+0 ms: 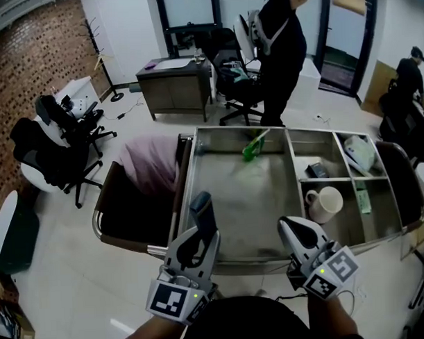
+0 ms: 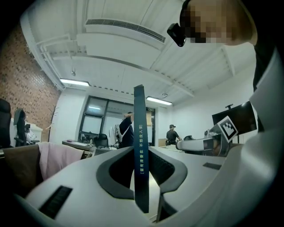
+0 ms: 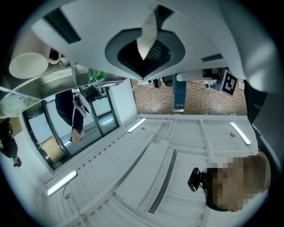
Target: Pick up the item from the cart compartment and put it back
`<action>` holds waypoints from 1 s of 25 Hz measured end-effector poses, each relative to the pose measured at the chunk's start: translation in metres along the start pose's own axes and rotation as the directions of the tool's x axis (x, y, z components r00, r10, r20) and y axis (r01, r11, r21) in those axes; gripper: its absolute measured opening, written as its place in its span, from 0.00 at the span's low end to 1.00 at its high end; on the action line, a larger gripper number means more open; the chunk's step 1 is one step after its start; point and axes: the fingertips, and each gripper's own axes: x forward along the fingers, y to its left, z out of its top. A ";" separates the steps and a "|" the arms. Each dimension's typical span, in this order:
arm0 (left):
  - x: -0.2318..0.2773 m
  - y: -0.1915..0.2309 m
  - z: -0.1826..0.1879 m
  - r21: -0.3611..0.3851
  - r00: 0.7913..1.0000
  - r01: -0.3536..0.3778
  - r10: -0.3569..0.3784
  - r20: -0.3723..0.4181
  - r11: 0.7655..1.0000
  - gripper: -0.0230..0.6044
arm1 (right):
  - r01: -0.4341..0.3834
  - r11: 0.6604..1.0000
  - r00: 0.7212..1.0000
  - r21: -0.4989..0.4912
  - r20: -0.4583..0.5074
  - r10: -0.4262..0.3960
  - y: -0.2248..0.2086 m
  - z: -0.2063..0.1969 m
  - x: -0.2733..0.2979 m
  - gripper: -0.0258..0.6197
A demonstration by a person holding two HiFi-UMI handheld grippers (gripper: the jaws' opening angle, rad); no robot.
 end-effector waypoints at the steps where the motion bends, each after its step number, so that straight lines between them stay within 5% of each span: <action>1: -0.002 0.001 -0.001 0.007 1.000 -0.003 0.003 -0.007 1.000 0.16 | 0.001 1.000 1.000 0.000 -0.002 -0.001 0.000 0.000 -0.001 0.07; 21: 0.007 -0.021 -0.004 0.053 0.998 0.065 -0.064 -0.024 0.996 0.16 | 0.025 0.998 0.999 -0.060 0.025 -0.024 -0.001 0.002 -0.005 0.07; 25: 0.007 -0.017 -0.004 0.055 0.998 0.055 -0.054 -0.026 0.997 0.16 | 0.036 0.999 0.999 0.000 0.020 -0.036 -0.006 0.000 -0.007 0.07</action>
